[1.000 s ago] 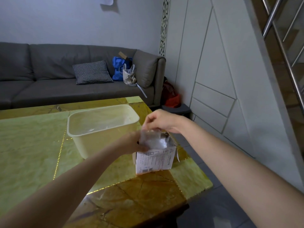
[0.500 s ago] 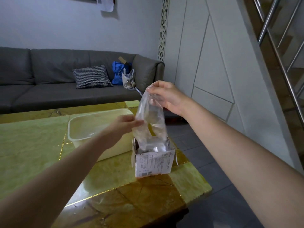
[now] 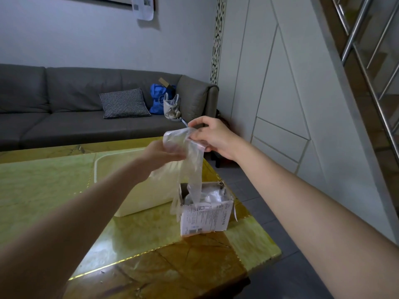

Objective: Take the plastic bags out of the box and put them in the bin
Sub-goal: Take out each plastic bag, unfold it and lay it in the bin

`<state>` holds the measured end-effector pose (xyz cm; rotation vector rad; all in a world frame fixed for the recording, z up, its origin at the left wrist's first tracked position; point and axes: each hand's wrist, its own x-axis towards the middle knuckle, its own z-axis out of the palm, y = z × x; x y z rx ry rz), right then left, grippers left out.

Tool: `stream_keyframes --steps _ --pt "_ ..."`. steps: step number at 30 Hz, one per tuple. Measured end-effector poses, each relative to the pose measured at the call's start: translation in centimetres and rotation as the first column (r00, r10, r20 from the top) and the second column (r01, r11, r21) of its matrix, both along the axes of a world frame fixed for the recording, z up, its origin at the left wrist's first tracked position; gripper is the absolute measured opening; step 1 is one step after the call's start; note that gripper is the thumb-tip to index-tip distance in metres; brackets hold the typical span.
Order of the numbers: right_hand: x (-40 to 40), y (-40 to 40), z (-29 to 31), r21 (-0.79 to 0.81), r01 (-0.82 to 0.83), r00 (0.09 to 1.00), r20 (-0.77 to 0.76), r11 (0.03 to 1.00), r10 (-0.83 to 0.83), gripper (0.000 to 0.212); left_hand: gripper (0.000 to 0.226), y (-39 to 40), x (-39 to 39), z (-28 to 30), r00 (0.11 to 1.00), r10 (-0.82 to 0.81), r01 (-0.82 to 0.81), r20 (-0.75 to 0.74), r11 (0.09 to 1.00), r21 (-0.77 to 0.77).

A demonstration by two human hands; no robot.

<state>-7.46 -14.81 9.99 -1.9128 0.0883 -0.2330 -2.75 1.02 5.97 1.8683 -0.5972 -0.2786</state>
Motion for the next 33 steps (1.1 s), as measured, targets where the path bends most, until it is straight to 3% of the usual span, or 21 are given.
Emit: stream_keyframes --steps 5,8,11,13,15,17,21,22,24,27,29,31,33 --pt "0.0 -0.2 0.2 -0.202 -0.168 0.983 -0.106 0.965 0.149 0.038 0.008 0.5 -0.1 -0.2 0.999 -0.026 0.028 -0.024 0.995 0.091" --pt "0.3 0.1 0.1 -0.106 -0.117 0.992 0.027 0.987 0.121 0.023 0.010 0.9 0.0 -0.1 0.997 -0.073 0.075 -0.020 0.988 0.132" --pt "1.0 -0.1 0.3 0.033 -0.026 0.993 0.119 0.999 0.022 0.024 0.012 1.9 0.5 -0.1 0.999 -0.030 0.035 -0.024 0.979 0.199" --pt "1.3 -0.5 0.6 0.118 0.039 0.987 0.150 0.992 -0.057 0.028 0.014 3.3 1.1 0.0 0.996 0.085 -0.077 -0.030 0.975 0.209" --pt "1.8 -0.9 0.4 0.168 0.086 0.980 0.163 0.982 -0.114 0.032 0.013 4.9 2.3 0.3 0.980 0.161 -0.157 -0.120 0.987 0.044" --pt "2.8 -0.7 -0.3 0.106 0.159 0.973 0.153 0.982 -0.174 0.035 0.012 6.5 3.6 0.4 0.952 0.237 -0.261 -0.196 0.960 -0.106" --pt "5.3 0.6 -2.1 -0.012 0.229 0.967 0.115 0.973 -0.226 0.029 0.023 8.8 7.0 -0.1 0.775 0.625 -0.632 -0.094 0.759 -0.158" --pt "6.0 1.1 -2.7 -0.046 0.209 0.975 0.089 0.977 -0.205 0.024 0.028 9.2 7.6 -0.3 0.722 0.690 -0.685 -0.045 0.706 -0.177" --pt "7.5 2.1 -4.0 -0.126 0.150 0.989 0.028 0.981 -0.148 0.020 0.032 9.4 8.4 -0.6 0.682 0.722 -0.701 0.115 0.691 -0.175" --pt "9.8 3.5 -6.0 -0.234 0.053 0.995 -0.072 0.971 -0.071 0.020 0.028 8.6 8.8 -1.5 0.740 0.521 -0.540 0.426 0.837 -0.086" --pt "11.0 4.3 -7.1 -0.337 -0.015 0.986 -0.160 0.941 -0.042 0.026 0.027 7.8 9.2 -2.6 0.820 0.259 -0.386 0.511 0.909 0.158" --pt "11.7 5.0 -8.1 -0.433 -0.071 0.975 -0.220 0.898 -0.029 0.035 0.029 6.8 9.3 -3.9 0.901 -0.011 -0.217 0.433 0.854 0.474" --pt "12.3 5.3 -9.0 -0.510 -0.110 0.972 -0.235 0.853 -0.015 0.039 0.027 6.0 9.4 -5.5 0.932 -0.119 -0.129 0.342 0.773 0.621"
